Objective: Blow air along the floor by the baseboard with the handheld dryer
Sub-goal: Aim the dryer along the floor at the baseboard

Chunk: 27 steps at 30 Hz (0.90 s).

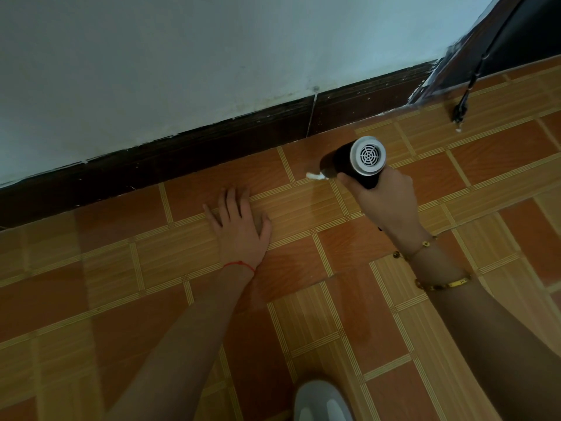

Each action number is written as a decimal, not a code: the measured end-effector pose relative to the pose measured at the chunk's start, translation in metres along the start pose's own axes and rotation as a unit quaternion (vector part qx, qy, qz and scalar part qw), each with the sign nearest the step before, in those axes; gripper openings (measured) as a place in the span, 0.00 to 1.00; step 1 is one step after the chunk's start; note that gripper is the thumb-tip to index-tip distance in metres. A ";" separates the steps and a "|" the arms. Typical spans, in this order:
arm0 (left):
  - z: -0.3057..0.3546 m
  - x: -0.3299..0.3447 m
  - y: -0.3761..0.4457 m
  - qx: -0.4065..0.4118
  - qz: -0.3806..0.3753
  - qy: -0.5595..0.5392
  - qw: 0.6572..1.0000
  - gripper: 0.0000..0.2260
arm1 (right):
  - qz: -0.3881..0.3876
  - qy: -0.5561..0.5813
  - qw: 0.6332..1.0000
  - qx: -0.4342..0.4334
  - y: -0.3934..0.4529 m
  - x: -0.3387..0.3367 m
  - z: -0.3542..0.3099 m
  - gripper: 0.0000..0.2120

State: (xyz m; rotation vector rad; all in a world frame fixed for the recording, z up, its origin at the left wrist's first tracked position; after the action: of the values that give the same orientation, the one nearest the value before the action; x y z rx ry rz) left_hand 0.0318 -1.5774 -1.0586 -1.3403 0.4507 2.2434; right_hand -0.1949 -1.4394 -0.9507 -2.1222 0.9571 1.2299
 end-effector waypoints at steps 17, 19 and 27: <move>-0.002 0.002 0.001 0.008 0.017 -0.006 1.000 0.26 | -0.064 0.001 0.997 -0.032 -0.024 0.025 -0.007 0.24; -0.001 0.002 0.001 0.007 0.016 -0.001 1.000 0.27 | -0.050 0.017 0.998 -0.044 -0.026 0.023 -0.014 0.23; 0.000 0.001 0.000 0.001 -0.003 0.005 1.000 0.29 | -0.074 0.004 0.992 -0.104 -0.040 0.037 -0.033 0.28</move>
State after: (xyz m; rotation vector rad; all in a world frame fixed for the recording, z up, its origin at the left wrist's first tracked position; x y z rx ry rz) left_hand 0.0312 -1.5775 -1.0591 -1.3512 0.4526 2.2310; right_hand -0.1333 -1.4496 -0.9645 -2.3141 0.6858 1.2948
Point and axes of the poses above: each hand's wrist, its own y-axis towards the middle knuckle, its own x-axis out of the palm, z = x × y, the point moved 9 cm from there along y, towards the middle knuckle, and after that the axes turned 10 degrees about -y, right-handed, at the moved point
